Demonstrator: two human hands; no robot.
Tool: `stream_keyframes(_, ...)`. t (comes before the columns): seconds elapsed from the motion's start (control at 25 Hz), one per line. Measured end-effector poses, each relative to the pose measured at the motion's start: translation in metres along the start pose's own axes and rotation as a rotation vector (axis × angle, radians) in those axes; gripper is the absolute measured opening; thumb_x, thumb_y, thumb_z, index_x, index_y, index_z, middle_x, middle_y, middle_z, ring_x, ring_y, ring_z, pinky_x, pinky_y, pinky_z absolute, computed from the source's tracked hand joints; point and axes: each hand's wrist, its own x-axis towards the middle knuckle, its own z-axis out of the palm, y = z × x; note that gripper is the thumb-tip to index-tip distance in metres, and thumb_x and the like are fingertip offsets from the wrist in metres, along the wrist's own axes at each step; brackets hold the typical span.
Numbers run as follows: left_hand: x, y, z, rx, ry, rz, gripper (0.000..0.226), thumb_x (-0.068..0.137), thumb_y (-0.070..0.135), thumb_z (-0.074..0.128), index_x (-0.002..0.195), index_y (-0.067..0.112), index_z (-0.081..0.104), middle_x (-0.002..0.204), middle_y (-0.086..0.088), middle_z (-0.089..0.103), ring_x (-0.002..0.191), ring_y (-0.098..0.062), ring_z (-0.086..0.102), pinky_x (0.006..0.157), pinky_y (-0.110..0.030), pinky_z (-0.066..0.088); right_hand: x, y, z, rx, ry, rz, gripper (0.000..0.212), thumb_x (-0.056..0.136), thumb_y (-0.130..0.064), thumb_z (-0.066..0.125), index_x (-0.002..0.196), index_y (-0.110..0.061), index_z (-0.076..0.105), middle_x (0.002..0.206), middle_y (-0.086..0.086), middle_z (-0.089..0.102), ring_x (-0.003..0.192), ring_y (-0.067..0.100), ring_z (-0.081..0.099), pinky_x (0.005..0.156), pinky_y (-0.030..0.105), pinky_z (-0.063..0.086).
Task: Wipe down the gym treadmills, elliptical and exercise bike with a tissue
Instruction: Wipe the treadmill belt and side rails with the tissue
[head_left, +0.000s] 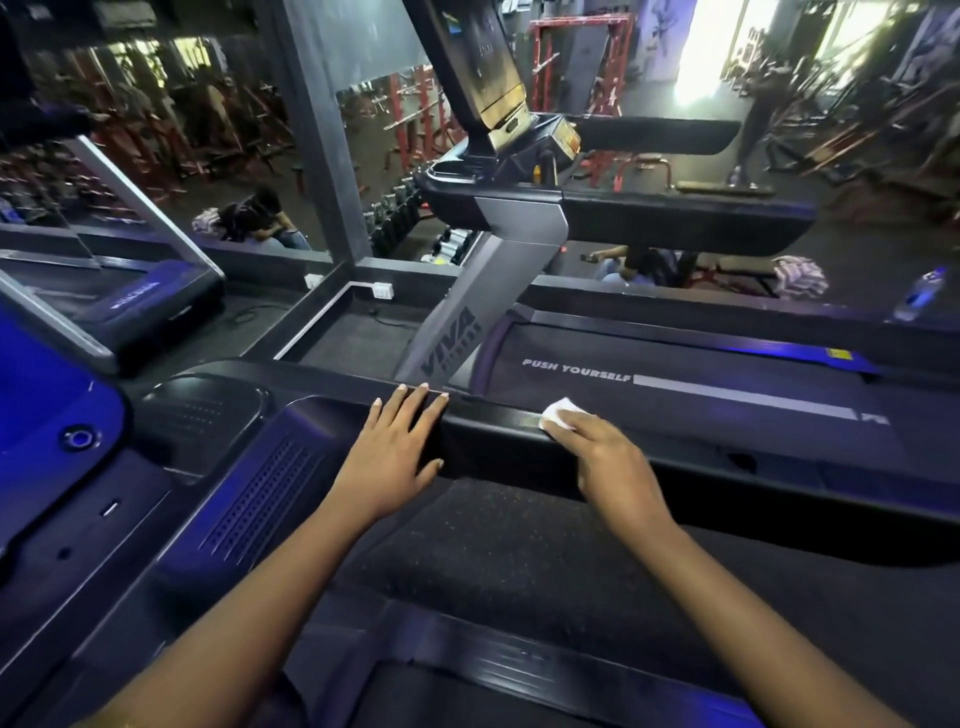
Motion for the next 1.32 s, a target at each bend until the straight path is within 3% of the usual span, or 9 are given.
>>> stream_keyframes(0.2,0.001,0.003,-0.004,0.023,-0.066,-0.023,0.076,0.095,0.042,0.048,0.153,0.02,0.004,0.16,-0.006,0.005,0.147,-0.027,0.0,0.118,-0.042,0.004,0.029,-0.06,0.012,0.106,0.007,0.082,0.044,0.092,-0.005,0.036,0.132,-0.014,0.052,0.139,0.007,0.047,0.132,0.021,0.037,0.105,0.028,0.031)
stream_keyframes(0.32,0.001,0.005,-0.006,0.009,-0.077,-0.029,0.075,0.095,0.042,0.048,0.153,0.02,0.004,0.16,-0.006,0.004,0.147,-0.026,-0.001,0.118,-0.042,0.003,0.029,-0.072,0.014,-0.003,-0.072,0.028,0.049,0.094,-0.004,0.04,0.141,-0.017,0.04,0.149,0.003,0.034,0.138,0.017,0.025,0.108,0.026,0.024)
stream_keyframes(0.44,0.002,0.004,-0.006,-0.007,-0.081,-0.033,0.075,0.095,0.043,0.047,0.153,0.021,0.005,0.16,-0.006,0.004,0.147,-0.026,-0.001,0.119,-0.043,0.003,-0.003,-0.045,0.002,-0.008,0.008,0.168,0.055,0.088,0.005,0.044,0.139,-0.016,0.044,0.147,0.004,0.037,0.137,0.019,0.029,0.108,0.025,0.027)
stream_keyframes(0.56,0.001,0.009,-0.009,0.033,-0.074,-0.002,0.074,0.096,0.043,0.046,0.153,0.023,0.004,0.16,-0.004,0.004,0.147,-0.025,-0.002,0.118,-0.045,0.003,-0.031,-0.016,-0.013,-0.081,0.103,0.266,0.065,0.071,0.02,0.051,0.129,-0.009,0.056,0.135,0.013,0.051,0.127,0.029,0.045,0.099,0.034,0.041)
stream_keyframes(0.68,0.002,0.022,-0.012,0.009,-0.052,0.098,0.071,0.096,0.04,0.047,0.153,0.026,0.006,0.16,-0.001,0.006,0.148,-0.022,0.0,0.118,-0.043,0.001,-0.039,-0.01,-0.028,-0.1,0.173,0.443,0.059,0.076,0.018,0.048,0.129,-0.009,0.056,0.133,0.012,0.052,0.123,0.03,0.046,0.094,0.034,0.043)
stream_keyframes(0.84,0.002,0.029,-0.005,0.01,-0.066,0.15,0.075,0.096,0.039,0.049,0.152,0.027,0.001,0.161,-0.001,0.001,0.148,-0.021,-0.003,0.118,-0.041,-0.002,-0.009,-0.055,-0.006,-0.035,0.108,0.272,0.039,0.094,-0.004,0.041,0.132,-0.011,0.051,0.139,0.009,0.046,0.128,0.021,0.04,0.101,0.025,0.031)
stream_keyframes(1.0,-0.001,0.027,-0.003,-0.015,-0.058,0.152,0.076,0.095,0.038,0.05,0.152,0.027,0.001,0.161,-0.001,0.001,0.148,-0.022,-0.003,0.118,-0.04,-0.001,-0.001,-0.057,0.004,-0.126,0.062,0.206,0.046,0.097,-0.008,0.038,0.142,-0.014,0.035,0.148,0.004,0.032,0.137,0.017,0.024,0.104,0.027,0.03)
stream_keyframes(1.16,0.0,0.028,-0.003,-0.06,-0.017,0.158,0.072,0.094,0.034,0.053,0.152,0.027,0.011,0.16,-0.002,0.01,0.148,-0.023,0.004,0.118,-0.041,0.003,-0.025,-0.011,-0.009,-0.158,0.154,0.286,0.039,0.099,-0.011,0.033,0.134,-0.015,0.047,0.142,0.004,0.042,0.131,0.016,0.033,0.1,0.024,0.029)
stream_keyframes(1.32,0.0,0.027,-0.004,-0.085,-0.002,0.158,0.072,0.092,0.032,0.056,0.152,0.026,0.016,0.159,-0.003,0.014,0.147,-0.023,0.007,0.119,-0.042,0.005,-0.045,0.012,-0.027,-0.166,0.241,0.53,0.042,0.092,0.0,0.04,0.129,-0.014,0.053,0.137,0.009,0.047,0.125,0.022,0.04,0.099,0.027,0.031)
